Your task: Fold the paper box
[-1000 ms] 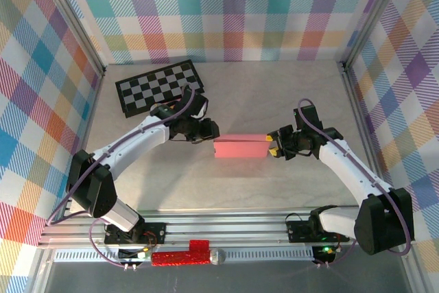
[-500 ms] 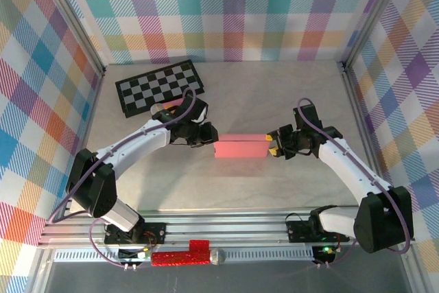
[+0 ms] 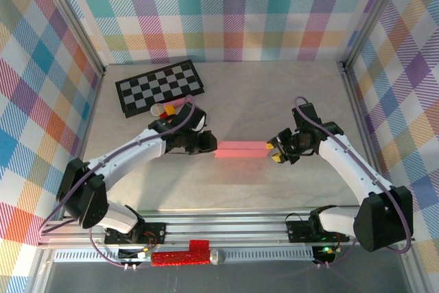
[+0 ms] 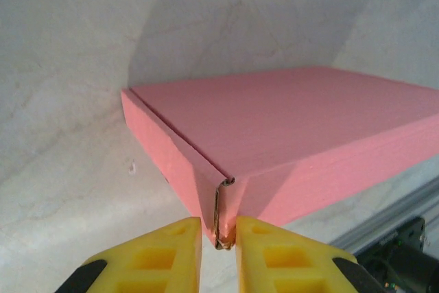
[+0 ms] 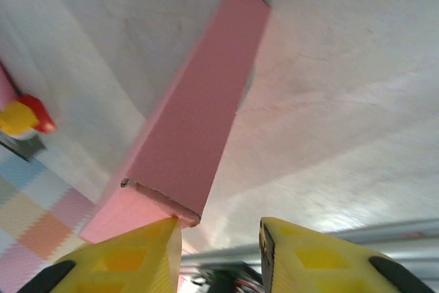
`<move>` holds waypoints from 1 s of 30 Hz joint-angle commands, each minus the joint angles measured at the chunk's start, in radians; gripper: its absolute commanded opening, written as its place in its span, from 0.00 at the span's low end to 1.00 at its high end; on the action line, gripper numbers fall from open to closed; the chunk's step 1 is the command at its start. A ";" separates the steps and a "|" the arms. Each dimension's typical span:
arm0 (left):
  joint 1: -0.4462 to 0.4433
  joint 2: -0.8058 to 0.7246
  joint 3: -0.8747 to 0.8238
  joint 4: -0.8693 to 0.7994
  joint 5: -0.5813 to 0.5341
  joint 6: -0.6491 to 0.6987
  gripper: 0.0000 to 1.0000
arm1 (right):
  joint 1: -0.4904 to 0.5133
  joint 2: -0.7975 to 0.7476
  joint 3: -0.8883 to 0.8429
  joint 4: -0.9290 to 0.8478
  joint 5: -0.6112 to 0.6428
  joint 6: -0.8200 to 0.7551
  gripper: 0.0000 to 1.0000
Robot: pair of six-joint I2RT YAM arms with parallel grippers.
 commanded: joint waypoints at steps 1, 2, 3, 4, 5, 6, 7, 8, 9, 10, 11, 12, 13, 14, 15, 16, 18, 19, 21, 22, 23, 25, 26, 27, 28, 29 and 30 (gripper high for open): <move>-0.033 -0.064 -0.087 0.021 -0.022 0.013 0.19 | -0.004 -0.054 -0.044 -0.142 -0.034 -0.157 0.34; -0.048 -0.073 -0.113 0.034 -0.024 0.003 0.18 | -0.005 -0.062 -0.067 -0.140 -0.048 -0.165 0.34; -0.062 -0.077 -0.139 0.043 -0.021 -0.010 0.18 | -0.004 -0.068 -0.093 -0.134 -0.058 -0.170 0.33; -0.070 -0.075 -0.159 0.054 -0.012 -0.022 0.18 | -0.004 -0.074 -0.116 -0.124 -0.066 -0.170 0.33; -0.083 -0.071 -0.178 0.063 -0.005 -0.035 0.18 | -0.004 -0.081 -0.138 -0.112 -0.072 -0.168 0.32; -0.093 -0.068 -0.193 0.070 -0.005 -0.045 0.18 | -0.004 -0.090 -0.157 -0.098 -0.071 -0.164 0.32; -0.104 -0.064 -0.201 0.076 -0.005 -0.048 0.18 | -0.004 -0.098 -0.170 -0.083 -0.069 -0.164 0.31; -0.107 -0.061 -0.206 0.076 -0.006 -0.053 0.18 | -0.005 -0.104 -0.175 -0.067 -0.060 -0.170 0.31; -0.108 -0.060 -0.207 0.075 -0.010 -0.056 0.19 | -0.004 -0.106 -0.170 -0.065 -0.044 -0.182 0.31; -0.106 -0.060 -0.202 0.068 -0.017 -0.057 0.19 | -0.004 -0.103 -0.158 -0.068 -0.029 -0.195 0.31; -0.107 -0.060 -0.186 0.059 -0.026 -0.057 0.19 | -0.005 -0.097 -0.138 -0.071 -0.013 -0.213 0.31; -0.106 -0.061 -0.164 0.044 -0.038 -0.055 0.20 | -0.004 -0.090 -0.112 -0.072 0.001 -0.232 0.32; -0.104 -0.062 -0.140 0.029 -0.050 -0.053 0.21 | -0.004 -0.084 -0.085 -0.074 0.014 -0.253 0.33; -0.100 -0.067 -0.112 0.013 -0.065 -0.049 0.23 | -0.004 -0.078 -0.050 -0.078 0.030 -0.281 0.36; -0.088 -0.074 -0.084 0.001 -0.077 -0.050 0.24 | -0.005 -0.073 -0.008 -0.082 0.050 -0.314 0.40; -0.073 -0.084 -0.060 -0.011 -0.093 -0.049 0.27 | -0.004 -0.072 0.032 -0.088 0.075 -0.343 0.45; -0.026 -0.132 -0.014 -0.033 -0.161 -0.054 0.37 | -0.004 -0.088 0.125 -0.109 0.154 -0.416 0.95; 0.000 -0.160 -0.003 -0.039 -0.201 -0.057 0.43 | -0.004 -0.105 0.152 -0.103 0.197 -0.447 0.99; 0.067 -0.237 -0.001 -0.052 -0.304 -0.068 1.00 | -0.005 -0.160 0.196 -0.105 0.324 -0.505 0.99; 0.092 -0.267 -0.004 -0.072 -0.368 -0.072 1.00 | -0.005 -0.189 0.196 -0.095 0.377 -0.520 0.99; 0.116 -0.293 -0.016 -0.095 -0.445 -0.072 1.00 | -0.005 -0.216 0.187 -0.095 0.465 -0.515 0.99; 0.158 -0.313 -0.048 -0.119 -0.571 -0.063 1.00 | -0.006 -0.251 0.142 -0.105 0.656 -0.447 0.99; 0.177 -0.309 -0.064 -0.119 -0.606 -0.037 1.00 | -0.006 -0.266 0.097 -0.081 0.737 -0.442 0.99; 0.189 -0.300 -0.084 -0.095 -0.615 0.016 1.00 | -0.006 -0.283 0.038 -0.020 0.785 -0.483 0.99; 0.191 -0.292 -0.102 -0.070 -0.618 0.068 1.00 | -0.005 -0.305 -0.027 0.065 0.810 -0.549 0.99; 0.193 -0.283 -0.122 -0.038 -0.625 0.117 1.00 | -0.005 -0.333 -0.106 0.170 0.828 -0.607 0.99; 0.196 -0.274 -0.139 0.003 -0.631 0.157 1.00 | -0.004 -0.360 -0.180 0.258 0.863 -0.628 0.99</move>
